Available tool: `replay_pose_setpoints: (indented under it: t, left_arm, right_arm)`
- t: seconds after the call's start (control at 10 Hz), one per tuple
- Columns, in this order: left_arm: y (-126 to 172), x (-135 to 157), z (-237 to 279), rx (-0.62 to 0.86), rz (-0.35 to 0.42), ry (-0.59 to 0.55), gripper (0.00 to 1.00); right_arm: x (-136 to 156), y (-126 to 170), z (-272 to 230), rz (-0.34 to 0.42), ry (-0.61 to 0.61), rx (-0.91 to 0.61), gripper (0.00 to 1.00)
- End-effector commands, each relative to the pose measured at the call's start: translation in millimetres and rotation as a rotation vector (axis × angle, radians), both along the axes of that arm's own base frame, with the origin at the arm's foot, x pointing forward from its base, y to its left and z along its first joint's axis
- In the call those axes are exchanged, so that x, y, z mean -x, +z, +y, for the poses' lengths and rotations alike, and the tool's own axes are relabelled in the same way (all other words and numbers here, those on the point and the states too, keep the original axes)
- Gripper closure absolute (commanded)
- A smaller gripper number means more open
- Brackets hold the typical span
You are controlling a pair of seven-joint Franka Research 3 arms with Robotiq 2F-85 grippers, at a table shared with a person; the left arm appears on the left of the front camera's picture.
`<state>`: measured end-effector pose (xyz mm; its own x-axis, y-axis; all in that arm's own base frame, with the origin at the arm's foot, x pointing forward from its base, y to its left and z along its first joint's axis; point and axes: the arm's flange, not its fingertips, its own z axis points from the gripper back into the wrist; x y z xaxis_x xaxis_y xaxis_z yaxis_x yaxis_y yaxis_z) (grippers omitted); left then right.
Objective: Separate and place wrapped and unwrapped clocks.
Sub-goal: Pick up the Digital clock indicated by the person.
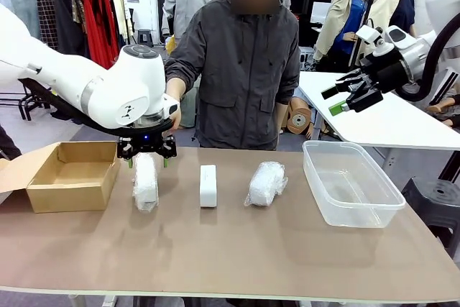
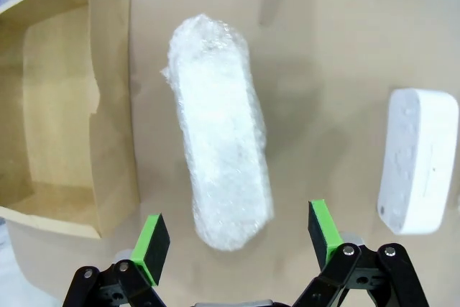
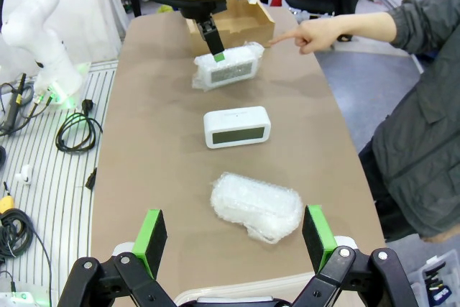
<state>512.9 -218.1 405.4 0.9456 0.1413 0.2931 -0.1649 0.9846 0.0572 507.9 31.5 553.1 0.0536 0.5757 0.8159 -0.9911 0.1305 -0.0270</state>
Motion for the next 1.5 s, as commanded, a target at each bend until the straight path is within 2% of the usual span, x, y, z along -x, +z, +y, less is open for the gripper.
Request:
replay_pose_setpoints:
  t: [0.0,0.3,0.9,1.4]
  left_arm:
    - [-13,-13,2,-0.016,-0.018,0.069,0.00]
    - [-29,-24,7,0.089,0.000,0.038,0.00]
    - [-50,-41,16,0.095,-0.031,0.030,0.00]
    - [-63,-58,24,0.067,-0.009,0.030,0.00]
  right_arm:
    - [2,1,0,-0.001,0.001,-0.001,0.00]
    - [2,1,0,-0.001,0.001,-0.001,0.00]
    - [2,1,0,-0.001,0.001,-0.001,0.00]
    - [2,1,0,-0.001,0.001,-0.001,0.00]
